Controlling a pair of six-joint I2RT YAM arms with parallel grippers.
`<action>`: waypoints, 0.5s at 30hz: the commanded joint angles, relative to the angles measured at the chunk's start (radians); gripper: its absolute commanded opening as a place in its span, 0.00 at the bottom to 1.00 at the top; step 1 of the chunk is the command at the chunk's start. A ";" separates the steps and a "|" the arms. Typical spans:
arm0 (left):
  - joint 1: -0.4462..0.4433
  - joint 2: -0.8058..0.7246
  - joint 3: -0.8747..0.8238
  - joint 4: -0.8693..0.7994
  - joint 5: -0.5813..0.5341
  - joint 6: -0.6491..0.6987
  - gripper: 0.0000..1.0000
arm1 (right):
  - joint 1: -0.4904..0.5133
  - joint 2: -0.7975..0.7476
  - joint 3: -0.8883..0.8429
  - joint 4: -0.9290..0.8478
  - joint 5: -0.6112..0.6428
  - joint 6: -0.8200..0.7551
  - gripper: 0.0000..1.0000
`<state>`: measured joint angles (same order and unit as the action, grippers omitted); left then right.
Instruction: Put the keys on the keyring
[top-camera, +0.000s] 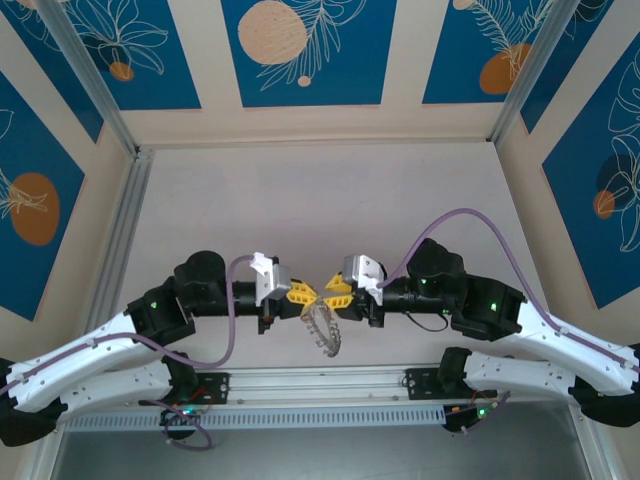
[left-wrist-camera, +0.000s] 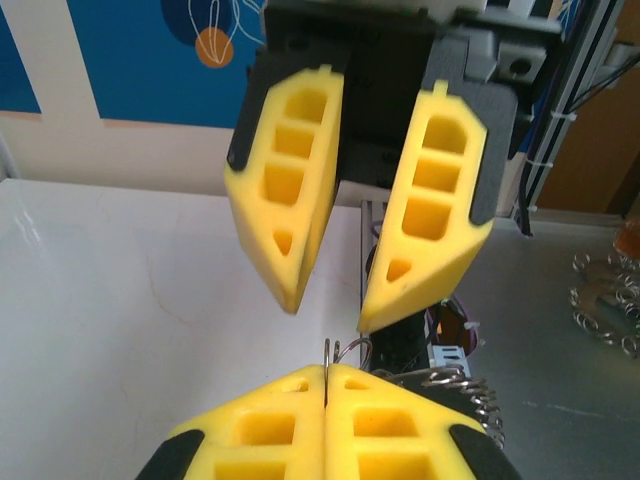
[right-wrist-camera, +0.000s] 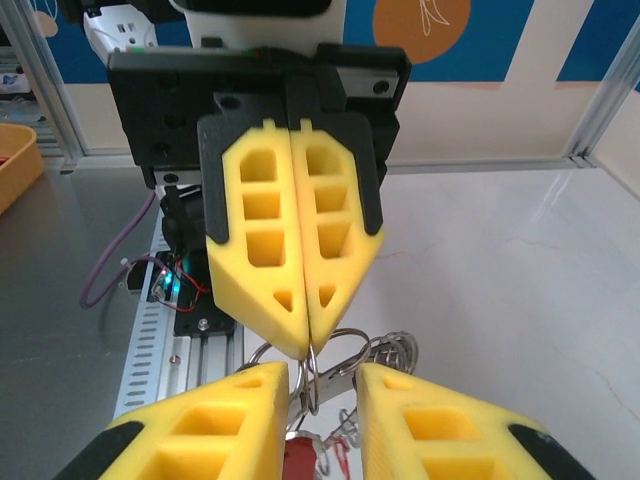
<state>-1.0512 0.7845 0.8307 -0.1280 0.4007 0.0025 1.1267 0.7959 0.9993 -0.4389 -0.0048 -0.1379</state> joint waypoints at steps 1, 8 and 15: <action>0.005 -0.024 -0.010 0.092 0.038 -0.026 0.00 | 0.006 -0.003 -0.013 -0.008 -0.011 0.018 0.25; 0.005 -0.021 -0.015 0.105 0.046 -0.031 0.00 | 0.005 -0.009 -0.034 -0.010 -0.018 0.032 0.16; 0.006 -0.013 -0.006 0.104 0.049 -0.027 0.00 | -0.007 -0.023 -0.049 -0.003 -0.016 0.031 0.16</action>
<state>-1.0512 0.7765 0.8188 -0.0944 0.4129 -0.0204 1.1255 0.7925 0.9638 -0.4385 -0.0090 -0.1188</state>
